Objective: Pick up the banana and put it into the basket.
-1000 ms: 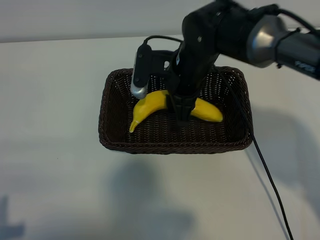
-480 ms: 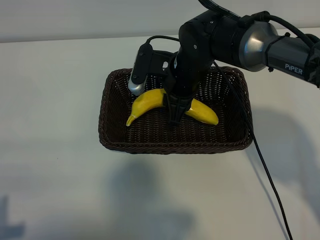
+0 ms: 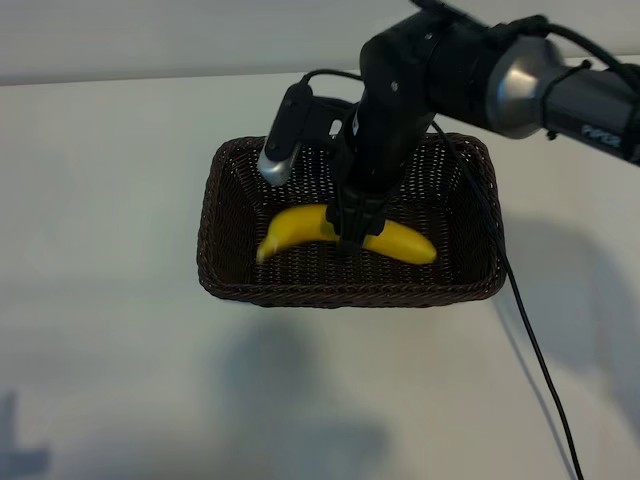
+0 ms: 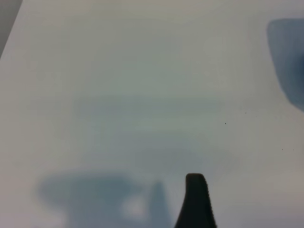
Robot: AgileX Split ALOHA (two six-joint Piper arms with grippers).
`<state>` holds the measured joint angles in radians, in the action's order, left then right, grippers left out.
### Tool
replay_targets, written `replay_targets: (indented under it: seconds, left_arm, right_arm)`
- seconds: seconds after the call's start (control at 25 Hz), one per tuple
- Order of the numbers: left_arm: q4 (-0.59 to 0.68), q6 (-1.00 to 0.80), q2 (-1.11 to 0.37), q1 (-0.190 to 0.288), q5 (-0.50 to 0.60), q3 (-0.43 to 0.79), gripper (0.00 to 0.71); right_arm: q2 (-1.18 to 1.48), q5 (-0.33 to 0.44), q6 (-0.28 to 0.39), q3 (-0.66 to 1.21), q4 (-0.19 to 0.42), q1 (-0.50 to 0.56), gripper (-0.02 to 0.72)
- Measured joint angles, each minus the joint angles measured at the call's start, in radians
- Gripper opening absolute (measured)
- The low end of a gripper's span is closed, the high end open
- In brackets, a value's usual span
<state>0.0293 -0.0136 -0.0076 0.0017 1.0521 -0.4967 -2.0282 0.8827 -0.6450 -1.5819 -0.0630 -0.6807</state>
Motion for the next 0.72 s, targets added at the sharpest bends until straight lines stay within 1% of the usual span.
replay_targets:
  seconds: [0.24, 0.36, 0.44, 0.6, 0.72]
  left_arm:
    - [0.0, -0.004, 0.0, 0.0, 0.0, 0.0, 0.574]
    - [0.0, -0.004, 0.0, 0.0, 0.0, 0.0, 0.574]
    - [0.0, -0.004, 0.0, 0.0, 0.0, 0.0, 0.574]
    - [0.0, -0.004, 0.0, 0.0, 0.0, 0.0, 0.574]
    - [0.0, -0.004, 0.0, 0.0, 0.0, 0.0, 0.574]
  right_arm:
    - [0.095, 0.027, 0.027, -0.008, 0.006, 0.005, 0.607]
    - [0.133, 0.033, 0.056, -0.017, 0.016, 0.037, 0.607]
    - [0.147, 0.038, 0.071, -0.018, 0.031, 0.078, 0.607]
    - [0.147, 0.04, 0.141, -0.019, 0.046, 0.197, 0.607]
    - [0.147, 0.04, 0.235, -0.019, 0.049, 0.297, 0.607]
